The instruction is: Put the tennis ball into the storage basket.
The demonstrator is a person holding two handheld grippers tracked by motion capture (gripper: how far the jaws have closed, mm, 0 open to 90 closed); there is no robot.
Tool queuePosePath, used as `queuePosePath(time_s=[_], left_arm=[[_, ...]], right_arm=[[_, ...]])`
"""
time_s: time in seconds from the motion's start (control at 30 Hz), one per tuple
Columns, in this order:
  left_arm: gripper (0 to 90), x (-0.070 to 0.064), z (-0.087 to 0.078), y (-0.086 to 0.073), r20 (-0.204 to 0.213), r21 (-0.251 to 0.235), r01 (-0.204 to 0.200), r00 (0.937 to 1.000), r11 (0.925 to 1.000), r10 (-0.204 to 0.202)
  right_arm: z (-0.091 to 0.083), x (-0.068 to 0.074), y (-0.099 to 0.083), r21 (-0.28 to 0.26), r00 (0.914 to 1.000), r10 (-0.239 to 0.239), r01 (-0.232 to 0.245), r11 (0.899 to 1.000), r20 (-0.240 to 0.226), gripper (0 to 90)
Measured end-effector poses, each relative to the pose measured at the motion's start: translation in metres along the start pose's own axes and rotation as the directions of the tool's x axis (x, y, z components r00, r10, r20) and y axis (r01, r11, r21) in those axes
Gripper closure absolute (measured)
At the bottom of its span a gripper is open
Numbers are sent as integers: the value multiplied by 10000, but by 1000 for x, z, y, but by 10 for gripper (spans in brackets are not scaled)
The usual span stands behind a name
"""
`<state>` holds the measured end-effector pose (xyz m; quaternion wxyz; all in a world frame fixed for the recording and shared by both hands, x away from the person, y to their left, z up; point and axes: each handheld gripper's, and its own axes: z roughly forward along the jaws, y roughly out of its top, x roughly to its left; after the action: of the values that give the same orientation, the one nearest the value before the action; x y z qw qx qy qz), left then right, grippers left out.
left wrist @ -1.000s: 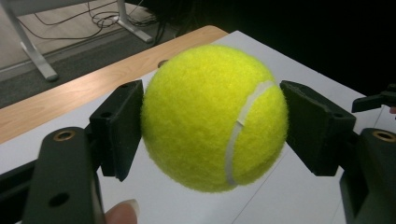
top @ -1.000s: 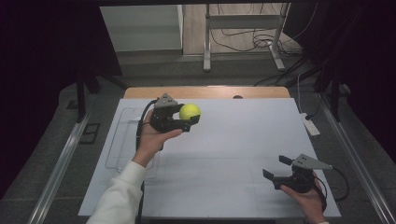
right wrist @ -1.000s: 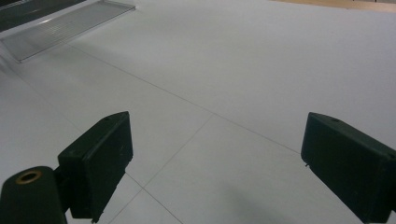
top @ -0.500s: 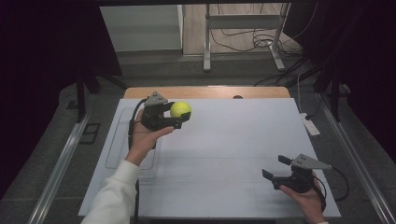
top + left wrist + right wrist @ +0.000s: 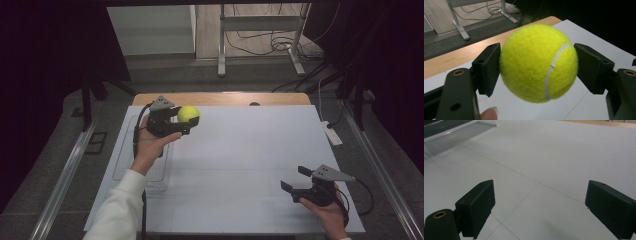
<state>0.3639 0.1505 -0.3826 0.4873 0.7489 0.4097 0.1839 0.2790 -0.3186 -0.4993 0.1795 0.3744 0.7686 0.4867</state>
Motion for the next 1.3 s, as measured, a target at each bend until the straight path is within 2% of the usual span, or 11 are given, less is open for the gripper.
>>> queuePosePath(time_s=[0.8,1.3], left_arm=[[266,25,-7,-1,-630,-133,349,9974,9993,-356],[266,38,-7,-4,-1031,64,427,9938,9991,-418]], right_arm=[[1,1,-1,20,10000,15,-15,10000,-72,94],[1,2,-1,61,9999,-8,8,10000,-104,94]])
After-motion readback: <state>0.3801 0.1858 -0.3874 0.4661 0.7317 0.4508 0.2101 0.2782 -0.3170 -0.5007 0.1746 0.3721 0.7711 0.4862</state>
